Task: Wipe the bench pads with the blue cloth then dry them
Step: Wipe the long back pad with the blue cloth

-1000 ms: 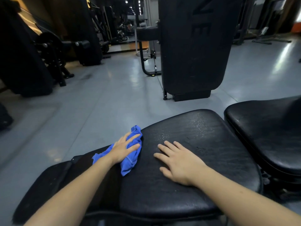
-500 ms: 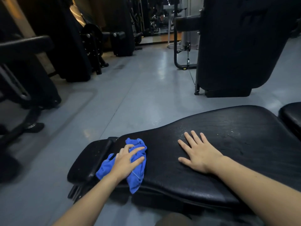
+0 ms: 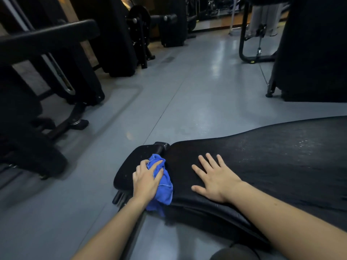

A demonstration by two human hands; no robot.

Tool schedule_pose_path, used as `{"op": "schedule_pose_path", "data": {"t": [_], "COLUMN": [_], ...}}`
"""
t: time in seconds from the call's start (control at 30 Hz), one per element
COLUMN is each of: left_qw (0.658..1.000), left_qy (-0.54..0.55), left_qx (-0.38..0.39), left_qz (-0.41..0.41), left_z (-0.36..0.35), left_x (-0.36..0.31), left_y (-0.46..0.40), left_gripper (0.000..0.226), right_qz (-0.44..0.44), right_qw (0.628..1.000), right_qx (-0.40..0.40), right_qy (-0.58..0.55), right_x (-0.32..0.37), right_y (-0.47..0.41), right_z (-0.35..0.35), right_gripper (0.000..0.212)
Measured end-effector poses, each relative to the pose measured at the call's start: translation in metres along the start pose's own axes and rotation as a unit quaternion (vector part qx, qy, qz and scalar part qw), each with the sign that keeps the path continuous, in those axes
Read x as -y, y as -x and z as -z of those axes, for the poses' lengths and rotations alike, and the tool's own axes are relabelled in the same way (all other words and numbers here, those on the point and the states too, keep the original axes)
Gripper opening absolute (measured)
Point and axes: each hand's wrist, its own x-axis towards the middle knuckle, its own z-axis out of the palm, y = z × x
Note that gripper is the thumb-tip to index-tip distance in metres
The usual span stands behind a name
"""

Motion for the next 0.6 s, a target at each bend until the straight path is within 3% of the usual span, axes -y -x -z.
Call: {"op": "schedule_pose_path", "data": {"t": [0.1, 0.23, 0.4, 0.6], "left_qw": [0.997, 0.995, 0.998, 0.996], "left_qy": [-0.041, -0.043, -0.036, 0.066], "left_qx": [-0.049, -0.03, 0.013, 0.035], "left_qz": [0.033, 0.089, 0.047, 0.043], "left_z": [-0.004, -0.007, -0.014, -0.015], "left_x": [0.025, 0.056, 0.059, 0.054], "left_y": [-0.008, -0.021, -0.049, -0.099], "left_gripper": [0.041, 0.047, 0.049, 0.048], "right_qz": [0.004, 0.016, 0.029, 0.052], "right_qw": [1.0, 1.0, 0.999, 0.998], "right_qx": [0.004, 0.009, 0.014, 0.021], "right_qy": [0.009, 0.019, 0.019, 0.03], "right_x": [0.011, 0.016, 0.026, 0.04], "right_y": [-0.018, -0.034, -0.054, -0.088], "right_z": [0.0, -0.001, 0.003, 0.006], "right_gripper": [0.087, 0.098, 0.088, 0.086]}}
